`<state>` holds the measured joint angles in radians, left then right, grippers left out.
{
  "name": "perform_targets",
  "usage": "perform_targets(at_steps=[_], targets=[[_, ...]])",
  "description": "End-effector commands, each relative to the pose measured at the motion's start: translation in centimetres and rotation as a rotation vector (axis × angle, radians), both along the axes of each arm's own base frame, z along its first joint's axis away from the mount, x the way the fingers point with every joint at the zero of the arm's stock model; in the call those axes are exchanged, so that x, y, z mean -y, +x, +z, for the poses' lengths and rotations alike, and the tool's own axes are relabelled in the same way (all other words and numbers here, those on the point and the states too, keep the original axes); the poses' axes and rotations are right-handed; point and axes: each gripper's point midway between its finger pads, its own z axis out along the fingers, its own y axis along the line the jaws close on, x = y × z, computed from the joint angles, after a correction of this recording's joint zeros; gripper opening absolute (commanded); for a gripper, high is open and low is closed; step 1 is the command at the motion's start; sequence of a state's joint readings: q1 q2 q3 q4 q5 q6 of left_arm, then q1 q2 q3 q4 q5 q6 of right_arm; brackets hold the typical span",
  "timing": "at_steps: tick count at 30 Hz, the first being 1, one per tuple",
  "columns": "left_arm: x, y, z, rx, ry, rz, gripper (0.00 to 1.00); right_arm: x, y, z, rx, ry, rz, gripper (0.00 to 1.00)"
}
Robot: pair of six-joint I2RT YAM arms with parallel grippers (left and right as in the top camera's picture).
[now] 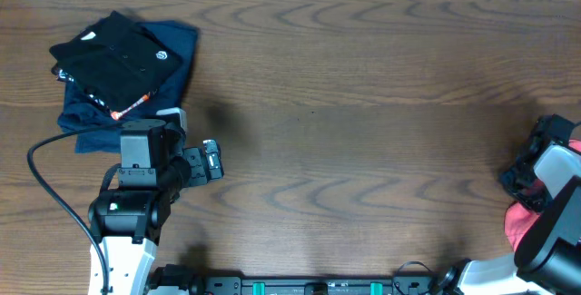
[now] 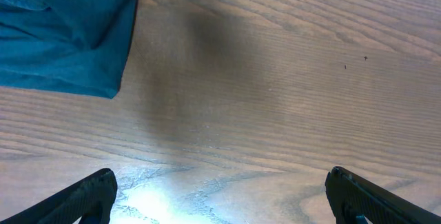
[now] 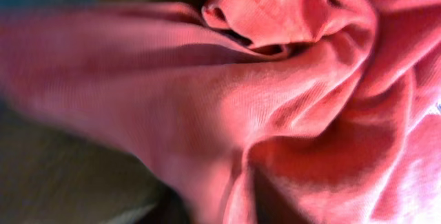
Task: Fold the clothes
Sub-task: 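Reach the right gripper to the crumpled red t-shirt and grasp it, then drag the red t-shirt with the right gripper toward the table center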
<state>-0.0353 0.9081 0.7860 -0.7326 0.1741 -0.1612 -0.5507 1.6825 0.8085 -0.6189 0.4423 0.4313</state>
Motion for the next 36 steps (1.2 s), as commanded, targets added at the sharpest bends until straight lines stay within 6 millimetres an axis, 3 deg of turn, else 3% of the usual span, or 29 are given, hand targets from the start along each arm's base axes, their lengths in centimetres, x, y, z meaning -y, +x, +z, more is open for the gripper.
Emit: perform_targets(at_steps=[1,3,7,11,14,18,21,25,27,29,32,36], targets=[[-0.1,0.3,0.8,0.018,-0.007,0.010,0.98,-1.0,0.0,-1.6,0.010,0.078,-0.014,0.01],[-0.1,0.3,0.8,0.019,-0.007,0.010,0.98,-2.3,1.9,-1.9,0.090,0.169,0.064,0.01],[0.0,0.4,0.8,0.022,-0.007,0.010,0.98,-6.8,8.9,-0.3,0.375,0.405,0.364,0.01],[0.0,0.6,1.0,0.033,-0.007,0.010,0.98,-12.6,16.5,5.8,0.684,0.559,0.685,0.01],[0.0,0.8,1.1,0.042,-0.008,0.010,0.98,-17.8,20.8,10.8,0.811,0.610,0.898,0.01],[0.0,0.9,1.2,0.049,-0.008,0.010,0.98,-22.9,24.4,13.8,0.856,0.498,1.088,0.02],[0.0,0.9,1.2,0.049,-0.009,0.010,0.98,-25.0,27.4,15.5,0.916,0.316,1.106,0.02],[0.0,1.1,1.4,0.057,-0.008,0.010,0.98,-27.8,30.7,19.6,1.096,0.114,1.116,0.04],[0.0,1.1,1.4,0.058,-0.008,0.010,0.98,-28.9,31.1,20.6,1.140,0.094,1.135,0.19],[0.0,1.0,1.3,0.057,-0.009,0.009,0.98,-29.4,31.2,20.9,1.152,0.092,1.144,0.43],[0.0,1.1,1.4,0.057,-0.009,0.009,0.98,-28.6,30.8,20.0,1.109,0.103,1.128,0.95],[0.0,1.0,1.3,0.057,-0.009,0.009,0.98,-25.5,28.4,18.3,0.967,0.139,1.062,0.99]])
